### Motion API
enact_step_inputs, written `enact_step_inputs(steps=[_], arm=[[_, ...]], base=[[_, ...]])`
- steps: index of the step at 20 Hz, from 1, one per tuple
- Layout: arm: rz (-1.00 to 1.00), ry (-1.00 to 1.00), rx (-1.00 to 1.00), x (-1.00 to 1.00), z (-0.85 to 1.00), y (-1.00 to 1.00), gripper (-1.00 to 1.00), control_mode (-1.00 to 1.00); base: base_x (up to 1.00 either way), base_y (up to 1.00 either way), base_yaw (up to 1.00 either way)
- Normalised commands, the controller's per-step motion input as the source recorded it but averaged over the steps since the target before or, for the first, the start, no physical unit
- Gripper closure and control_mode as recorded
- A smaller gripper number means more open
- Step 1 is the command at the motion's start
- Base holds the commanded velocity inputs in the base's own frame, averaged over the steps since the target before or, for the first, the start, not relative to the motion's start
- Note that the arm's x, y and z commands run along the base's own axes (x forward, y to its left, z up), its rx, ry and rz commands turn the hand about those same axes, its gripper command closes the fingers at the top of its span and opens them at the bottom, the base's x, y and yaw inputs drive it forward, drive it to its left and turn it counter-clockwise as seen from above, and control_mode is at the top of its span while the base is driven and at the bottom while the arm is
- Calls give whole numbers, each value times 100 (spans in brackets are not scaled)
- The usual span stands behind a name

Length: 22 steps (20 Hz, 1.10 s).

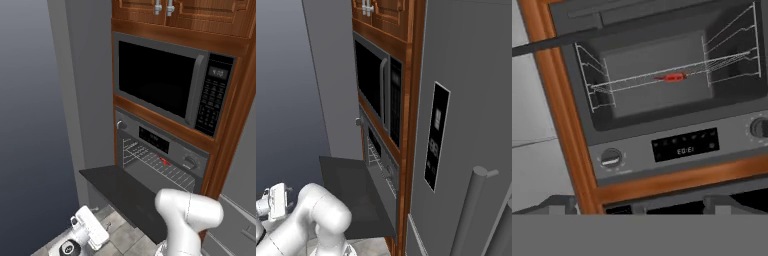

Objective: Place the fish on the rack of the oven, and slide the rack back inside. Close the oven door.

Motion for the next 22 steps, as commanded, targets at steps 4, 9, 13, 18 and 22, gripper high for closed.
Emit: enact_step_inputs(steps=[4,9,13,18,22], arm=[[11,0,56,49,-39,-3,-100,-100],[12,0,47,48,-89,0,-100,-100],[4,0,7,6,-12,-1,-100,-100],[5,6,0,21,-61,0,-100,-100],[3,25,-2,49,-83,1,-100,-100]], base=[[0,0,0],[0,0,0],[0,0,0],[0,0,0],[0,0,0]])
